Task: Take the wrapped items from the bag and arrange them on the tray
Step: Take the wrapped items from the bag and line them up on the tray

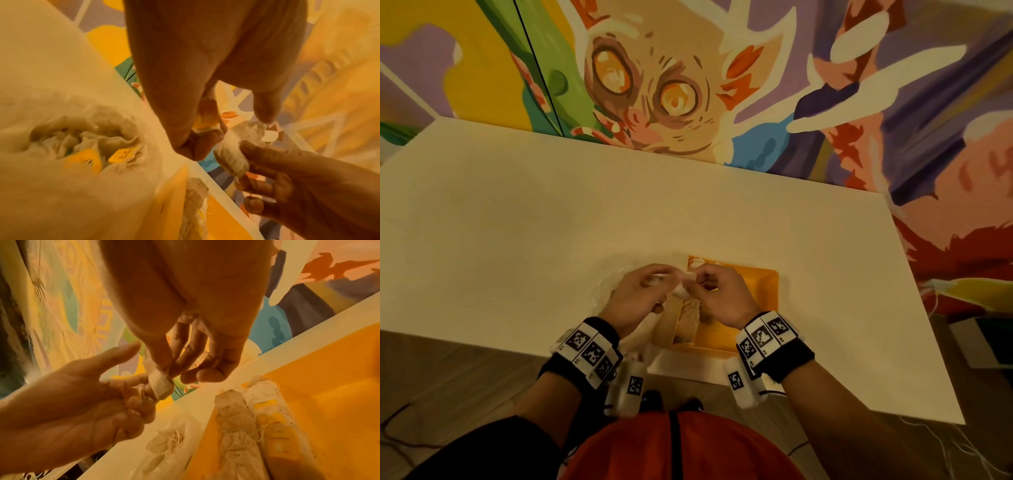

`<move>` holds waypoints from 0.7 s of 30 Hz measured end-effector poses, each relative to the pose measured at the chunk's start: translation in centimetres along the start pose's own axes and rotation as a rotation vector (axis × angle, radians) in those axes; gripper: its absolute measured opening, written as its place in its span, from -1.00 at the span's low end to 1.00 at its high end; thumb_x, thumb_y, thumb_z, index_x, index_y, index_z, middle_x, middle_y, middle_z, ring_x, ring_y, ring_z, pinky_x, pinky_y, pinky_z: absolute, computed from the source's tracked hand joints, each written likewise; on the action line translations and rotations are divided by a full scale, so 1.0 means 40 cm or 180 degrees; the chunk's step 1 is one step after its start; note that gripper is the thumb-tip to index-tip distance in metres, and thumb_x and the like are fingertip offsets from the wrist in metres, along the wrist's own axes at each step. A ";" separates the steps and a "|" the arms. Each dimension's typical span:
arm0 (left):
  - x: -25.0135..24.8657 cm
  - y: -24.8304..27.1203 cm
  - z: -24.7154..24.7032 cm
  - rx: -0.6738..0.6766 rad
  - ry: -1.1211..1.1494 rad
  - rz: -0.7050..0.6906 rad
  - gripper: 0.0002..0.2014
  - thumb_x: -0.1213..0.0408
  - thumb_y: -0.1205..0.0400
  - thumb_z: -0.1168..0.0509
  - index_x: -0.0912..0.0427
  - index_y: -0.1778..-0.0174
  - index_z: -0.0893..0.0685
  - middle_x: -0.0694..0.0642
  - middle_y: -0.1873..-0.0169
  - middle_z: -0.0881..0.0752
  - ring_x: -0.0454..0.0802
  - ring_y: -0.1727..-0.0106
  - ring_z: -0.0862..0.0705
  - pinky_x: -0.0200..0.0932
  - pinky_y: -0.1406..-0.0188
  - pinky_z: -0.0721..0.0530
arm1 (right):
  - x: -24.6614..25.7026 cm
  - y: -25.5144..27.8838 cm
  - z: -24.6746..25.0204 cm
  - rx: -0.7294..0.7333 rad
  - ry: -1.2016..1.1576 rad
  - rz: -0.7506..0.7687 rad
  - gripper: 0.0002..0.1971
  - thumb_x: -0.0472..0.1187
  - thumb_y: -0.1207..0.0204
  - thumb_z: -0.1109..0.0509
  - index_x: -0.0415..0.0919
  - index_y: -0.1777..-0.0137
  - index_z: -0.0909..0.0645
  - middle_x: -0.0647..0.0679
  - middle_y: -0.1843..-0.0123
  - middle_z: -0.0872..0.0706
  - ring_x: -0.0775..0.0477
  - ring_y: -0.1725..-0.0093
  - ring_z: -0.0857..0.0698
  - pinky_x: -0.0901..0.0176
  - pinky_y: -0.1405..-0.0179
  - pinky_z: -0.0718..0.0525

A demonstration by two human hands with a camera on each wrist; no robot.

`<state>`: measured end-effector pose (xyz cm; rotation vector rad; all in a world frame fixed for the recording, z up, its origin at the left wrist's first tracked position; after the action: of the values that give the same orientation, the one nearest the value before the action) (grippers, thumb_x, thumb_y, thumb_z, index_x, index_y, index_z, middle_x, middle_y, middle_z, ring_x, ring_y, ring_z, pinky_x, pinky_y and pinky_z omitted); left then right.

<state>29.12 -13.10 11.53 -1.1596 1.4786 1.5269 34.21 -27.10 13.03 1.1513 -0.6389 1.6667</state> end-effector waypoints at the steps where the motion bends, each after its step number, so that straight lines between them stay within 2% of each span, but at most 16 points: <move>1: -0.022 0.001 -0.005 0.0015 -0.0307 -0.0240 -0.84 0.15 -0.60 -0.43 0.12 -0.02 -0.80 -0.02 0.34 -0.68 -0.13 0.40 -0.55 -0.23 0.42 -0.51 | -0.002 -0.001 -0.001 0.0024 -0.0003 0.0007 -0.97 -0.20 -0.55 -0.47 -0.07 0.11 -0.72 0.11 0.24 -0.73 0.14 0.19 -0.70 0.31 0.10 -0.63; 2: -0.040 0.000 -0.010 -0.0018 -0.0521 -0.0462 -0.87 0.22 -0.61 -0.42 0.16 0.00 -0.81 -0.13 0.42 -0.69 -0.21 0.46 -0.56 -0.32 0.44 -0.52 | -0.003 -0.001 0.000 0.0031 0.0004 0.0014 -0.95 -0.20 -0.55 -0.47 -0.11 0.13 -0.72 0.07 0.24 -0.74 0.11 0.19 -0.70 0.27 0.10 -0.64; 4: -0.060 -0.007 -0.005 -0.0235 -0.0620 -0.0682 -0.90 0.33 -0.62 -0.40 0.26 0.05 -0.80 -0.22 0.53 -0.68 -0.33 0.54 -0.55 -0.45 0.47 -0.50 | -0.005 -0.003 0.002 0.0031 0.0019 0.0034 -0.88 -0.16 -0.54 -0.49 -0.21 0.10 -0.73 -0.05 0.18 -0.77 0.01 0.13 -0.73 0.11 0.03 -0.71; 6: -0.061 -0.011 -0.002 -0.0339 -0.0591 -0.0709 -0.90 0.35 -0.61 -0.40 0.27 0.07 -0.81 -0.22 0.51 -0.71 -0.35 0.52 -0.57 -0.48 0.47 -0.50 | -0.014 -0.002 -0.004 0.0106 -0.0031 -0.0026 -0.84 -0.12 -0.51 -0.52 -0.20 0.03 -0.74 -0.06 0.12 -0.80 -0.01 0.08 -0.76 0.03 -0.01 -0.74; 8: -0.048 -0.012 -0.016 -0.0230 -0.0499 -0.0625 -0.89 0.30 -0.61 -0.41 0.22 0.06 -0.83 -0.11 0.46 -0.73 -0.23 0.51 -0.54 -0.38 0.49 -0.51 | -0.031 0.000 -0.014 0.0188 -0.0124 -0.0128 -0.79 -0.09 -0.49 -0.53 -0.18 -0.05 -0.76 -0.03 0.07 -0.81 0.00 0.06 -0.78 0.00 -0.02 -0.75; 10: -0.028 -0.016 -0.022 -0.0179 -0.0353 -0.0474 -0.88 0.25 -0.60 -0.43 0.17 0.02 -0.84 0.11 0.39 -0.71 -0.04 0.46 -0.48 -0.26 0.52 -0.49 | -0.045 0.003 -0.019 0.0192 -0.0155 -0.0177 -0.76 -0.04 -0.49 -0.53 -0.13 -0.09 -0.77 -0.01 0.05 -0.83 0.00 0.04 -0.79 -0.05 -0.04 -0.76; 11: -0.021 -0.019 -0.021 -0.0192 -0.0311 -0.0430 -0.87 0.24 -0.60 -0.43 0.16 0.02 -0.84 0.16 0.38 -0.69 0.02 0.44 -0.45 -0.23 0.52 -0.48 | -0.053 0.003 -0.018 0.0181 -0.0113 -0.0210 -0.77 -0.03 -0.48 -0.52 -0.11 -0.06 -0.78 0.01 0.05 -0.83 0.00 0.03 -0.79 -0.05 -0.04 -0.75; 13: -0.013 -0.020 -0.022 -0.0226 -0.0336 -0.0381 -0.89 0.24 -0.60 -0.43 0.14 0.04 -0.84 0.11 0.40 -0.69 0.02 0.44 -0.44 -0.21 0.51 -0.48 | -0.068 0.005 -0.012 0.0188 0.0064 -0.0313 -0.85 -0.05 -0.49 -0.53 -0.07 0.02 -0.78 0.04 0.09 -0.83 0.04 0.06 -0.79 0.07 0.02 -0.72; 16: -0.006 -0.020 -0.017 -0.0329 -0.0674 -0.0395 -0.91 0.26 -0.61 -0.42 0.12 0.11 -0.83 -0.18 0.44 -0.72 -0.21 0.49 -0.54 -0.35 0.44 -0.55 | -0.096 0.012 0.008 0.0198 0.0510 -0.0509 -0.81 -0.04 -0.48 -0.54 -0.11 0.01 -0.79 0.01 0.08 -0.82 0.04 0.08 -0.75 0.24 0.12 -0.61; 18: 0.008 -0.026 -0.009 -0.0380 -0.0971 -0.0372 -0.91 0.25 -0.62 -0.41 0.13 0.10 -0.82 -0.22 0.34 -0.75 -0.31 0.35 -0.64 -0.38 0.32 -0.57 | -0.121 0.015 0.027 0.0186 0.0835 -0.0693 -0.77 -0.04 -0.48 -0.53 -0.16 -0.03 -0.79 -0.02 0.06 -0.81 0.05 0.09 -0.71 0.28 0.16 -0.52; 21: 0.038 -0.038 0.001 -0.0425 -0.1591 -0.0213 -0.90 0.17 -0.62 -0.39 0.07 0.02 -0.76 -0.13 0.12 -0.71 -0.11 0.04 -0.68 -0.23 0.04 -0.58 | -0.175 0.021 0.056 0.0180 0.1129 -0.1062 -0.78 -0.06 -0.48 -0.53 -0.23 0.07 -0.77 -0.06 0.21 -0.73 0.00 0.20 -0.63 0.21 0.23 -0.47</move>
<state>29.98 -13.07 9.57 -0.8064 1.0071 1.7312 34.85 -32.19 7.71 0.9111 -0.1654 1.5525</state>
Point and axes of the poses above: each hand's wrist, its own y-axis away from the middle knuckle, its own z-axis out of the back of the hand, x = y × z, the point moved 10 cm from there along -y, towards the middle knuckle
